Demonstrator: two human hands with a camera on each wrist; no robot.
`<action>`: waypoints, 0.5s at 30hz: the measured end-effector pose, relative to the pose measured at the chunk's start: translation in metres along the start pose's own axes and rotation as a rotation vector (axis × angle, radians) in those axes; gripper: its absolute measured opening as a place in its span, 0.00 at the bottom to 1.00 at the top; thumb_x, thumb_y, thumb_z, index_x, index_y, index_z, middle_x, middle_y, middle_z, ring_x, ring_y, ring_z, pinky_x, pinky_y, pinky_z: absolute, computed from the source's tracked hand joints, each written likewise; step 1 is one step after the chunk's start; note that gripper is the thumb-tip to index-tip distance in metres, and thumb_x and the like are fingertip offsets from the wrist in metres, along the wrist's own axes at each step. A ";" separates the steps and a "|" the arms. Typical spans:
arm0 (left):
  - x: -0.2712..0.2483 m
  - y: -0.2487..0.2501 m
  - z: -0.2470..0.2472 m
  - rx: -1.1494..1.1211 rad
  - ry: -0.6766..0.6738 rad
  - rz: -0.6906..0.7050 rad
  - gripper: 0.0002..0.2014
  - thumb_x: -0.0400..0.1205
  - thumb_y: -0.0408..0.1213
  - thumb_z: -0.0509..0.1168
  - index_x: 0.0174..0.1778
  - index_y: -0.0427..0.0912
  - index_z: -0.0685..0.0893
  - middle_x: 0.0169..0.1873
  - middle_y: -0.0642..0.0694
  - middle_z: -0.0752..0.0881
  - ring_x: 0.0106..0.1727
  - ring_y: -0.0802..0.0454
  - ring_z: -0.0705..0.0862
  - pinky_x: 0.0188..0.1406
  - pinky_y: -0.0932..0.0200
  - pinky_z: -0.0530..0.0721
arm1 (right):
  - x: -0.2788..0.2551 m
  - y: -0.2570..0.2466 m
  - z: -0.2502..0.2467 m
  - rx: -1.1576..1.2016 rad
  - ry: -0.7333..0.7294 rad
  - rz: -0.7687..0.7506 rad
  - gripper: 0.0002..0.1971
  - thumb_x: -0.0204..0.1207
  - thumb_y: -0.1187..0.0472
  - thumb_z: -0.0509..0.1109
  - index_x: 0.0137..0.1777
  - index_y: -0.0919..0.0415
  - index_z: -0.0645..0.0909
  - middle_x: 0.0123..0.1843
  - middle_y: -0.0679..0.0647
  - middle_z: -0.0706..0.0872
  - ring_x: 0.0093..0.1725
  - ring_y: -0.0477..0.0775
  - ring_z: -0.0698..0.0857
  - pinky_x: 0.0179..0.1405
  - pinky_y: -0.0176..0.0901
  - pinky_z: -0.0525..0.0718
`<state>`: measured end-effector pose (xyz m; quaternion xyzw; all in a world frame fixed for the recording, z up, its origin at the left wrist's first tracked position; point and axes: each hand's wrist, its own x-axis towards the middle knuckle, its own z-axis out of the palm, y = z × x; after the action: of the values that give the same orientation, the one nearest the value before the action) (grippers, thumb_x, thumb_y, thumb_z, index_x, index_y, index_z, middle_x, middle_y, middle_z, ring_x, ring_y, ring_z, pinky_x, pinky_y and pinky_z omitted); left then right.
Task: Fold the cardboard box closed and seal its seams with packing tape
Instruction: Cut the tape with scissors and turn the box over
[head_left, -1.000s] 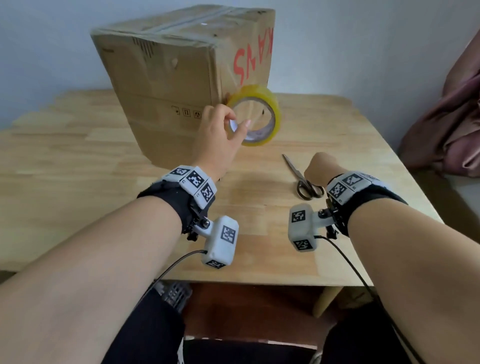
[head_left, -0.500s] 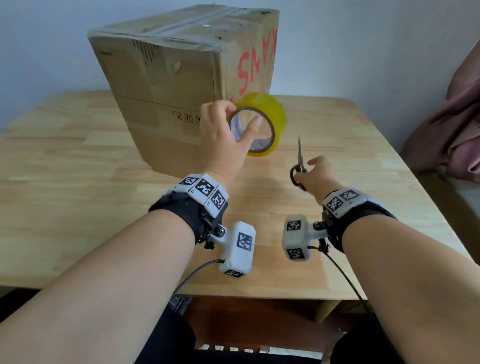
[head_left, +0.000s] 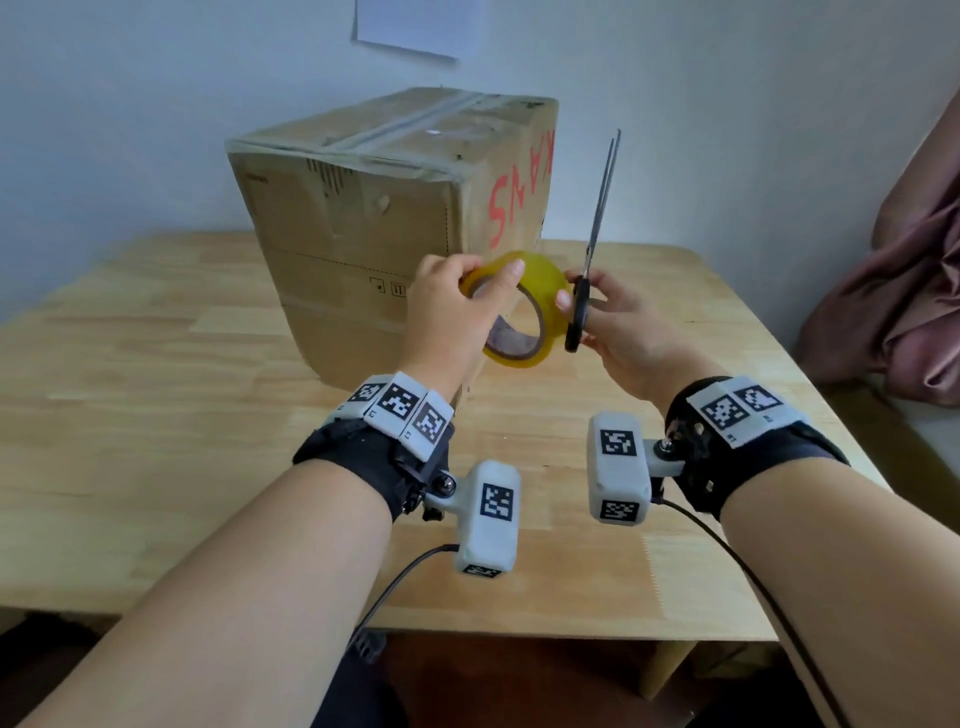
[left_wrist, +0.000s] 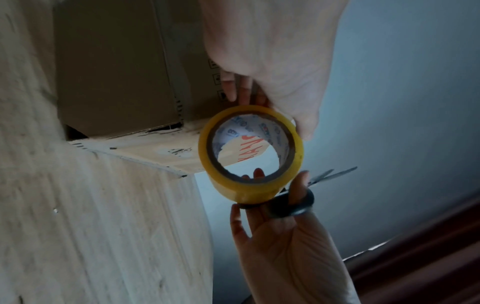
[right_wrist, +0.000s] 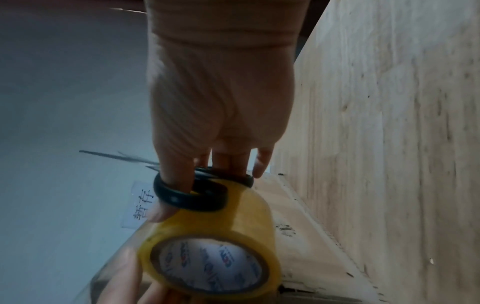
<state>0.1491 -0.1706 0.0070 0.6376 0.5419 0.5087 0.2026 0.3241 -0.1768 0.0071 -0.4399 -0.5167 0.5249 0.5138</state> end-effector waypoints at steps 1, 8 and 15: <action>0.000 0.002 -0.001 0.009 -0.011 -0.002 0.22 0.78 0.61 0.64 0.47 0.43 0.82 0.50 0.50 0.75 0.52 0.51 0.79 0.50 0.62 0.78 | -0.001 -0.003 0.002 -0.008 0.000 -0.018 0.08 0.79 0.65 0.69 0.53 0.54 0.74 0.37 0.51 0.81 0.30 0.42 0.81 0.33 0.31 0.77; 0.006 0.004 -0.006 -0.052 -0.054 -0.082 0.28 0.77 0.66 0.60 0.45 0.42 0.86 0.51 0.48 0.84 0.48 0.65 0.80 0.41 0.68 0.75 | 0.004 -0.015 0.013 -0.168 0.075 0.005 0.14 0.78 0.52 0.70 0.59 0.56 0.78 0.32 0.45 0.77 0.33 0.46 0.71 0.36 0.39 0.67; -0.002 0.012 -0.003 0.042 -0.106 -0.066 0.27 0.73 0.71 0.59 0.32 0.48 0.78 0.44 0.45 0.80 0.49 0.53 0.78 0.36 0.63 0.71 | 0.000 -0.020 0.010 -0.098 0.059 0.097 0.10 0.79 0.52 0.70 0.54 0.56 0.79 0.29 0.47 0.76 0.32 0.47 0.71 0.32 0.39 0.68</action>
<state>0.1522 -0.1769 0.0174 0.6495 0.5617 0.4559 0.2341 0.3163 -0.1792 0.0279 -0.5044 -0.5043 0.5102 0.4805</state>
